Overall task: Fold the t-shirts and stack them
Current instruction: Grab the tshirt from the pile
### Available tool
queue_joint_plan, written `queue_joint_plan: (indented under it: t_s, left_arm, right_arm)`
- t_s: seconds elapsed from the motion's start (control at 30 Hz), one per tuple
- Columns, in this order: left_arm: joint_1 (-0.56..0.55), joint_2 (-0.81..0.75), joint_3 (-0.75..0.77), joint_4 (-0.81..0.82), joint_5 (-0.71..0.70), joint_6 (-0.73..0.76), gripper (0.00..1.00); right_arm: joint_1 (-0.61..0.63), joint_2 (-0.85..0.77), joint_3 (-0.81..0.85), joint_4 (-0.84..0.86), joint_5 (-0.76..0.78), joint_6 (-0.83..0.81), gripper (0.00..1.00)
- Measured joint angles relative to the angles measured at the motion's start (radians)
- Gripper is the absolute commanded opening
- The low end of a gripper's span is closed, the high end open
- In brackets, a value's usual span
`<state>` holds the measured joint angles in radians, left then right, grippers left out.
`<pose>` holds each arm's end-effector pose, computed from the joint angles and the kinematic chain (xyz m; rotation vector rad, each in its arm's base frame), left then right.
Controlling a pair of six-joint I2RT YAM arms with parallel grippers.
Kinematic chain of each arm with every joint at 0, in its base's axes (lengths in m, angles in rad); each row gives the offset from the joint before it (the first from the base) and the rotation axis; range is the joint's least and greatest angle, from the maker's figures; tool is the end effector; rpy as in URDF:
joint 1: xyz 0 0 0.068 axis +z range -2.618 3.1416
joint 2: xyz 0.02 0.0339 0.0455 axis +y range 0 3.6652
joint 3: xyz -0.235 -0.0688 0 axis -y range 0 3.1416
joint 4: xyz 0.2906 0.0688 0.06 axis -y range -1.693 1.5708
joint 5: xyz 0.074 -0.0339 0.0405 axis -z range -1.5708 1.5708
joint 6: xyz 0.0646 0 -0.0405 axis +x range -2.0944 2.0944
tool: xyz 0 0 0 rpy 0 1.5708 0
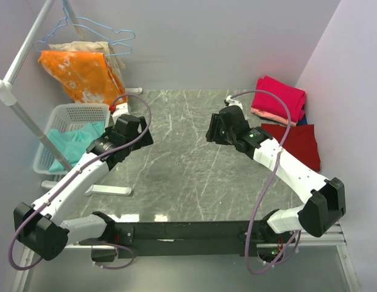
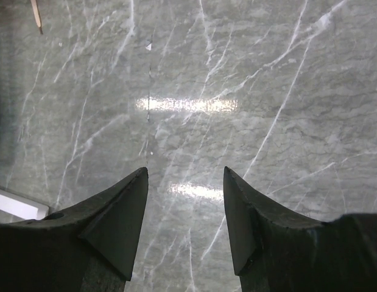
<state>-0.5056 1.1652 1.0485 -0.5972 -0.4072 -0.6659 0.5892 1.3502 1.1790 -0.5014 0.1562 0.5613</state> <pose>0.2955 -0.1344 0.2679 -0.3850 2.1881 -0.1780 0.3157 0.1989 0.2666 0.0540 2.2714 0.4462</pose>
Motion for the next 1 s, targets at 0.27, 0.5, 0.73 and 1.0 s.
queue_joint_plan:
  t_s: [0.27, 0.5, 0.73, 1.0]
  left_arm:
    - [0.0, -0.007, 0.043, -0.04, -0.117, 0.013, 0.99]
    - [0.011, 0.121, 0.19, -0.148, -0.324, -0.024, 0.93]
    - [0.179, 0.304, 0.328, -0.232, -0.378, -0.084, 0.86]
    - [0.284, 0.564, 0.452, -0.334, -0.454, -0.181, 0.84]
  right_arm:
    - [0.004, 0.007, 0.0, 0.0, -0.001, 0.0, 0.59]
    - [0.01, 0.008, 0.0, 0.0, -0.003, 0.004, 0.59]
    - [0.011, 0.008, -0.002, -0.002, -0.002, 0.003, 0.59]
    - [0.011, 0.008, -0.008, -0.022, 0.0, -0.002, 0.59]
